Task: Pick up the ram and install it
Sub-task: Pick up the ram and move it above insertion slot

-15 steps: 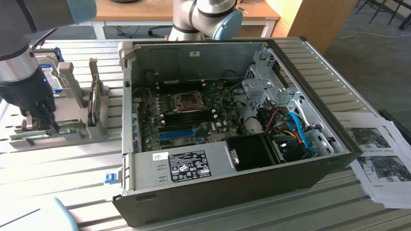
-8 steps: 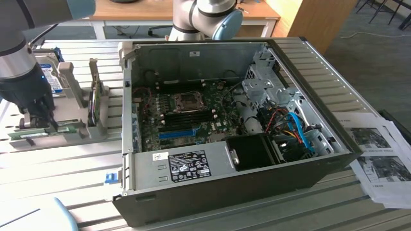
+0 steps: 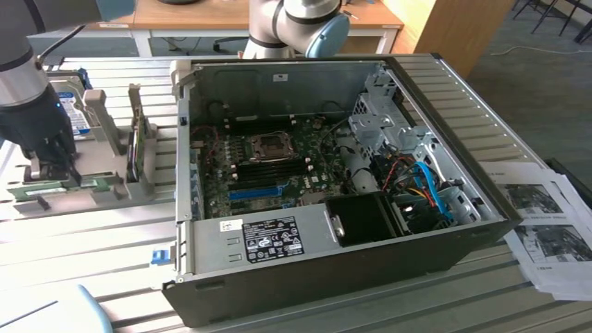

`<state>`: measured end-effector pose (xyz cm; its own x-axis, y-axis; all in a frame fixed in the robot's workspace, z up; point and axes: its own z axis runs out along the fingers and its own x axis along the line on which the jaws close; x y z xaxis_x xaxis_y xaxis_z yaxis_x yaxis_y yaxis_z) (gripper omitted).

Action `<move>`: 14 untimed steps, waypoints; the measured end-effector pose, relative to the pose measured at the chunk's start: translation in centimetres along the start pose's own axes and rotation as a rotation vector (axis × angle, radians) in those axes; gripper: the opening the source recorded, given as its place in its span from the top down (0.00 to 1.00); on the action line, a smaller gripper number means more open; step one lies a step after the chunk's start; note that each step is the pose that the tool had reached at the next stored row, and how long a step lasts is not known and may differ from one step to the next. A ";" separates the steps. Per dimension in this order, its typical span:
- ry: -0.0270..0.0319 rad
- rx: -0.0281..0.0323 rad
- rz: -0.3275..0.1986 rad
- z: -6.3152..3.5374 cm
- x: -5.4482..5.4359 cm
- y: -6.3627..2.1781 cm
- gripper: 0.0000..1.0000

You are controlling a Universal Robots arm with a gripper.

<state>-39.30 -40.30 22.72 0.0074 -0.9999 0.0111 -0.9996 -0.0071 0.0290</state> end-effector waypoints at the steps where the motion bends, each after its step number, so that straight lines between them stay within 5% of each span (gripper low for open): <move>1: 0.0000 0.0001 0.000 -0.16 0.0 0.00 0.89; 14: 0.0000 0.0000 0.000 -2.82 0.0 0.08 0.89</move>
<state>-39.31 -40.30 25.54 0.0075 -0.9999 0.0111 -0.9996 -0.0071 0.0290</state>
